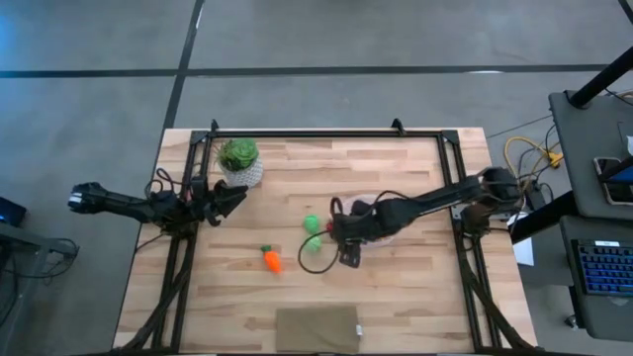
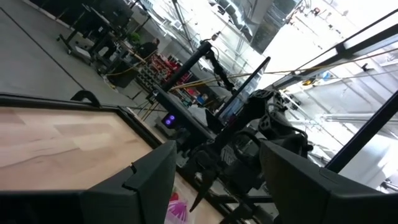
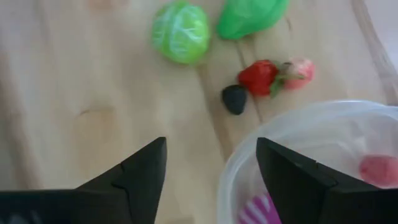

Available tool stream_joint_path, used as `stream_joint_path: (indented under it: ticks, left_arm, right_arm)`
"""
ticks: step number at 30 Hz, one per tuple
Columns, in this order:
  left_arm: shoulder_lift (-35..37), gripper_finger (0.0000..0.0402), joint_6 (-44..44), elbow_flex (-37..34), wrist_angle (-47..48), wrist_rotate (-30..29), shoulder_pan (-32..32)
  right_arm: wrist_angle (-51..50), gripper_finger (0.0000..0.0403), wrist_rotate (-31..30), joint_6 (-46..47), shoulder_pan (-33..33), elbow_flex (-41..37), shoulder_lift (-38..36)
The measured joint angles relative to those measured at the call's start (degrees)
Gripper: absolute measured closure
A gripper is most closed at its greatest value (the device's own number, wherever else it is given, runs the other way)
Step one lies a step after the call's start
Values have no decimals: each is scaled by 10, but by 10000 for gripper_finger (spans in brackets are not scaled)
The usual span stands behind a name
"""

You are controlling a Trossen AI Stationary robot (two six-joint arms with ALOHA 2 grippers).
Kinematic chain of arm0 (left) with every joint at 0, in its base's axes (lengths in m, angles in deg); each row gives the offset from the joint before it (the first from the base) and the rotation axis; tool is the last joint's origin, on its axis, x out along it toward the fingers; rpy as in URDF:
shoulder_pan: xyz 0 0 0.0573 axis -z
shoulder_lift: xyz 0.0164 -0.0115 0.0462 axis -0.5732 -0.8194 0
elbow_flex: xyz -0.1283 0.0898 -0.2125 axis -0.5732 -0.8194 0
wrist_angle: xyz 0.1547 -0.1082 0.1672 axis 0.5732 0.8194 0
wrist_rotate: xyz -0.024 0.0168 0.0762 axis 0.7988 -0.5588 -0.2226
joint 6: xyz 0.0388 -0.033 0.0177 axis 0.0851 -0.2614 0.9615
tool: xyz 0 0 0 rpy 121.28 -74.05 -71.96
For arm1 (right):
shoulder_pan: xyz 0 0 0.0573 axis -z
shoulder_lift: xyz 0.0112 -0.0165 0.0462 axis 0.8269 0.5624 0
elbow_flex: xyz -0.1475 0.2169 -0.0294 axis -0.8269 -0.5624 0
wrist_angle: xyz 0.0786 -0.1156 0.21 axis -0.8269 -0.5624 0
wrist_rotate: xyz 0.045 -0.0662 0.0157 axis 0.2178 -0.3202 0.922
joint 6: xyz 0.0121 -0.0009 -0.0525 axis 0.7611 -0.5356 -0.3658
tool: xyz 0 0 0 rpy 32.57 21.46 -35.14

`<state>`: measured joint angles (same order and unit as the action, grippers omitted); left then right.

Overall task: Pick and placing Produce into tupperware
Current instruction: Put the blackberry into the transparent container

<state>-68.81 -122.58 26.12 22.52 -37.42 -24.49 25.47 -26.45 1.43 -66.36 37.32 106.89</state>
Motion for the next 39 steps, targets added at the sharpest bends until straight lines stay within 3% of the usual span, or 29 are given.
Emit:
stream_joint_path:
  ticks: [10, 18, 39]
  left_arm:
    - [-18, 183, 0, 0, 1, 1, 0]
    - [-31, 183, 0, 0, 4, 6, 0]
    - [-32, 183, 0, 0, 4, 13, 0]
  right_arm:
    - [-17, 232, 25, -7, 7, 97, 116]
    - [-54, 258, 27, -10, 7, 159, 173]
    - [-110, 216, 27, 20, 20, 169, 201]
